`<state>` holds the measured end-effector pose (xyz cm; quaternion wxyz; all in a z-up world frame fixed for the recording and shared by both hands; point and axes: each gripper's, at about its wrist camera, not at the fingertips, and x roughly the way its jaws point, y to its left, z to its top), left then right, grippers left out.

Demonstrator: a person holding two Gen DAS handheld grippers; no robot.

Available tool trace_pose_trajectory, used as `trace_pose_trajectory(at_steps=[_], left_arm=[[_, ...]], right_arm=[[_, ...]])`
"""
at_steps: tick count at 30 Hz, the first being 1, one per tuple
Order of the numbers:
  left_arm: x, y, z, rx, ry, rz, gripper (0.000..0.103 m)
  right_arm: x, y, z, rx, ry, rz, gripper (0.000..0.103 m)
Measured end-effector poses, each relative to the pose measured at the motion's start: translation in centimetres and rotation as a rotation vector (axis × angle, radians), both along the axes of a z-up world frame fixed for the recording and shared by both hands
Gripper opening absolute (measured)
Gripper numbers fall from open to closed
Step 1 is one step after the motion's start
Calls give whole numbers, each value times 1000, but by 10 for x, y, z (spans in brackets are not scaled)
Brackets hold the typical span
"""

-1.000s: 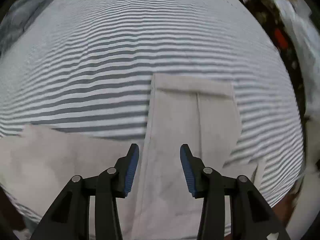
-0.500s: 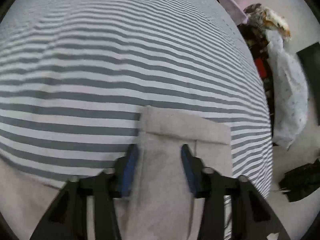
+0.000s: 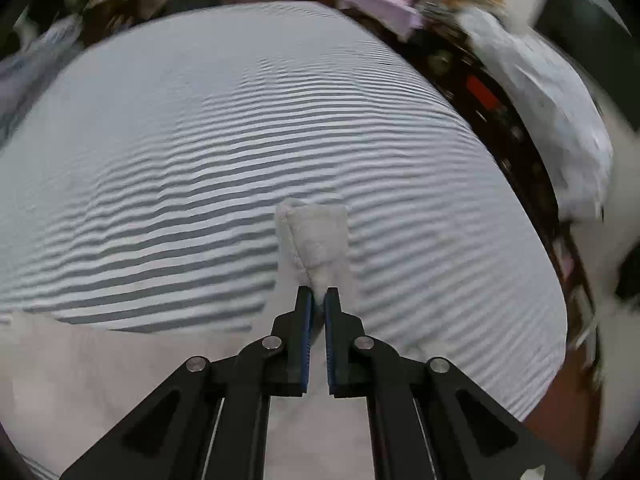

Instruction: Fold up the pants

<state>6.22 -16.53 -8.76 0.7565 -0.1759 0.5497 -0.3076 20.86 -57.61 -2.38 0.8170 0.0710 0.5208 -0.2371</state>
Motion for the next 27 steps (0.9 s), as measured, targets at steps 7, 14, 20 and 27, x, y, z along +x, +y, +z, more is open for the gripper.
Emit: trace_pose_trajectory(at_steps=[7,14,20,27], left_arm=[[11,-12,-13,-128,222,10,43],[38,-6,-19,-203,285,163,43],[42,-15,-37,-175,305,202,43],[48,-24,-36,-127,268,217,0]], right_arm=[[-78,-62,-8,82,-23,-157,4],[-111,-81,-52,178,14,-234,4],[-121,-83,-63,220,-5,-244,4],[-132,-90,-48,253,-71,-246,4]])
